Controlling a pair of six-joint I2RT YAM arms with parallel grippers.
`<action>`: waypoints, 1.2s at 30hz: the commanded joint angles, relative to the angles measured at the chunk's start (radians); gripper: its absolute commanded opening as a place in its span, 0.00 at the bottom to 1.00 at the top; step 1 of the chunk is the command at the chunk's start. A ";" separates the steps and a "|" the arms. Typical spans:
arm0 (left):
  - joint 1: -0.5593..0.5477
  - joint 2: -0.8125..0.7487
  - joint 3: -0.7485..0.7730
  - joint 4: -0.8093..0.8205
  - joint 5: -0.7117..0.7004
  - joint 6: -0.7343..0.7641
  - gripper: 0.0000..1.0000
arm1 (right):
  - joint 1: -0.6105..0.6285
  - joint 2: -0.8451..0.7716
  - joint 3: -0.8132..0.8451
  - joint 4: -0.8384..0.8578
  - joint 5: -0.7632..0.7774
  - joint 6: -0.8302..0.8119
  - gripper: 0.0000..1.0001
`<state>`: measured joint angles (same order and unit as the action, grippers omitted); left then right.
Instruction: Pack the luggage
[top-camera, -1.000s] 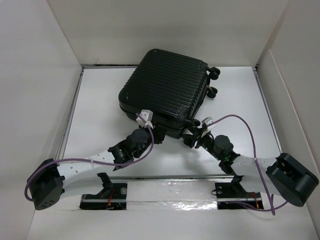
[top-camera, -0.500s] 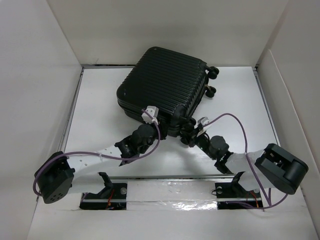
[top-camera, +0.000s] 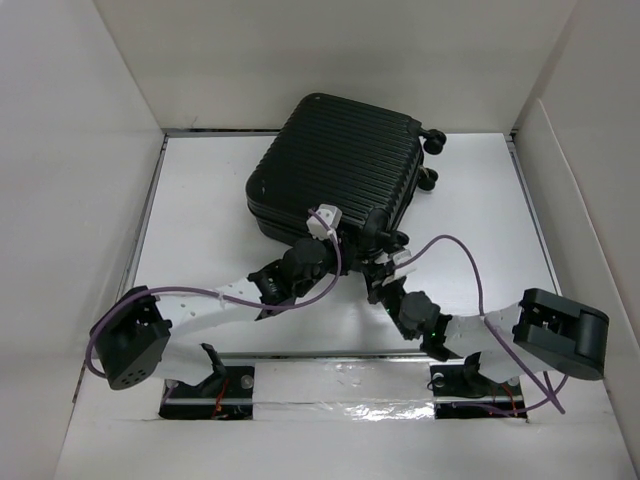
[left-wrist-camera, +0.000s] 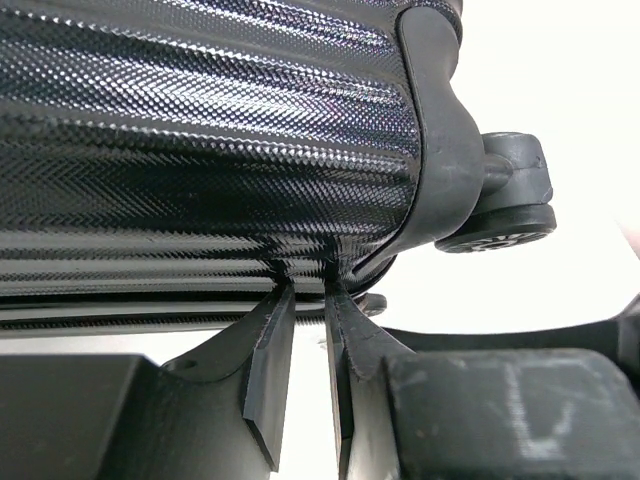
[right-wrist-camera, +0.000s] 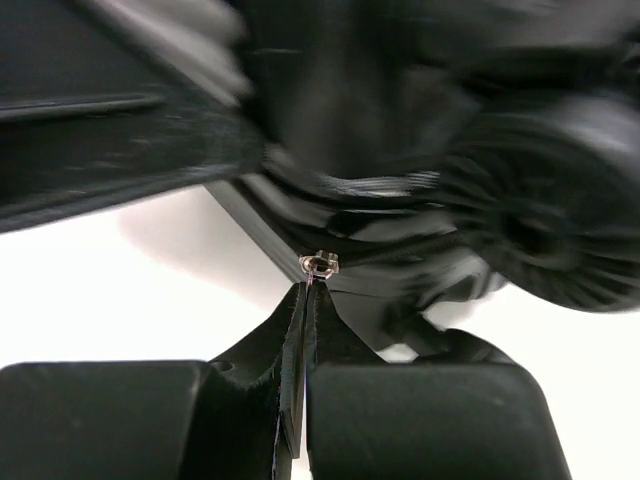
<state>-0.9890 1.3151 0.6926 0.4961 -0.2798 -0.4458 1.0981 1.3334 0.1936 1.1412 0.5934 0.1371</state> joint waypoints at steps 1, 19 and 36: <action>0.026 0.038 0.105 0.156 -0.012 -0.001 0.16 | 0.175 -0.013 0.101 -0.053 0.018 -0.002 0.00; 0.231 -0.354 -0.082 -0.086 -0.076 -0.135 0.51 | 0.045 0.057 0.262 -0.101 -0.191 0.025 0.00; 1.040 -0.073 -0.038 0.154 0.425 -0.522 0.50 | 0.013 -0.227 0.144 -0.317 -0.306 0.048 0.00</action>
<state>0.0483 1.1481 0.5354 0.5522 -0.0200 -0.9207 1.1038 1.1515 0.3328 0.6712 0.3691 0.1631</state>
